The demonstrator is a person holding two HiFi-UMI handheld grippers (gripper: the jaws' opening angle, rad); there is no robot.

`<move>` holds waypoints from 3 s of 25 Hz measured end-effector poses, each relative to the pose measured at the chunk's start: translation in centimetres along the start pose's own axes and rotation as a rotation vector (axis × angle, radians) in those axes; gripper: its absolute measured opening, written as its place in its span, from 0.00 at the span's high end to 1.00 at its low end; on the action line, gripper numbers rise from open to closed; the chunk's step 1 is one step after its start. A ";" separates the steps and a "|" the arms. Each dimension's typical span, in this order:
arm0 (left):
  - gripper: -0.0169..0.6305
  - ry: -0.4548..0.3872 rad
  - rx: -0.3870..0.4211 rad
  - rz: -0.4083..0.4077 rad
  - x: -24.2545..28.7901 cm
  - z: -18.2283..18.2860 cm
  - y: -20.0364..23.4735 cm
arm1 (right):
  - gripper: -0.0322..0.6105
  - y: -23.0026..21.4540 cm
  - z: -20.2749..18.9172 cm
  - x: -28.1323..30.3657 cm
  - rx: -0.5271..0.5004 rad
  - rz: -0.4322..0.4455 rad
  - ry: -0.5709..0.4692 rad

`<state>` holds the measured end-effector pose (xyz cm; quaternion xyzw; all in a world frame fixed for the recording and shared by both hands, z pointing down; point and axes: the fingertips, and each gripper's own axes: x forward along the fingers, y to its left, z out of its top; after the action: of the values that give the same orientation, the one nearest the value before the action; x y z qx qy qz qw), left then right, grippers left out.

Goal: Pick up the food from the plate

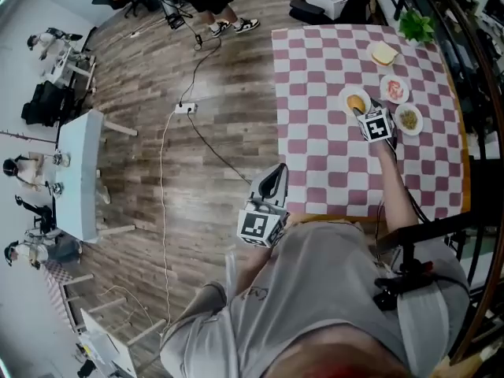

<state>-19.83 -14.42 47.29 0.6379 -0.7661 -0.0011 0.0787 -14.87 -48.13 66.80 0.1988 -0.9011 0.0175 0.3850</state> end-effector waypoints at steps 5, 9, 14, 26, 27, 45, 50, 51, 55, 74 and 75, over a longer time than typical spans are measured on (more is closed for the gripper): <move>0.96 0.008 0.001 0.063 -0.4 0.3 1.5 | 0.53 -1.6 -1.3 6.1 -0.035 0.008 0.092; 0.96 0.007 -0.008 0.110 -0.6 0.3 2.2 | 0.53 -3.2 -4.2 8.0 -0.053 -0.043 0.256; 0.96 0.021 -0.024 0.151 -0.6 -0.1 2.6 | 0.53 -2.3 -4.1 12.5 -0.089 0.047 0.230; 0.96 0.037 -0.045 0.207 -0.3 -0.9 2.3 | 0.47 -2.5 -6.8 19.4 -0.122 0.096 0.367; 0.96 0.040 -0.045 0.213 -0.5 -0.9 2.3 | 0.47 -2.9 -7.2 19.5 -0.124 0.073 0.383; 0.96 0.038 -0.024 0.247 -1.5 -0.5 1.6 | 0.47 -3.5 -8.4 20.3 -0.102 0.138 0.447; 0.96 0.041 -0.019 0.261 -2.4 -0.6 1.8 | 0.47 -4.0 -8.0 20.0 -0.125 0.076 0.433; 0.96 0.045 -0.020 0.265 -2.6 -0.8 1.8 | 0.47 -4.1 -7.9 20.0 -0.131 0.061 0.426; 0.96 0.049 -0.011 0.269 -3.3 -0.7 1.7 | 0.47 -4.3 -7.6 19.8 -0.127 0.045 0.419; 0.96 0.007 0.004 0.127 -2.9 -0.3 0.5 | 0.47 -1.5 -3.8 10.4 -0.103 0.100 0.364; 0.96 0.005 0.003 0.112 -2.8 -0.3 0.4 | 0.47 -1.5 -4.0 9.9 -0.103 0.102 0.361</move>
<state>-19.67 -11.55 47.33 0.5940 -0.8005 0.0062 0.0796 -17.76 -52.15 76.32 0.1264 -0.8260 0.0263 0.5486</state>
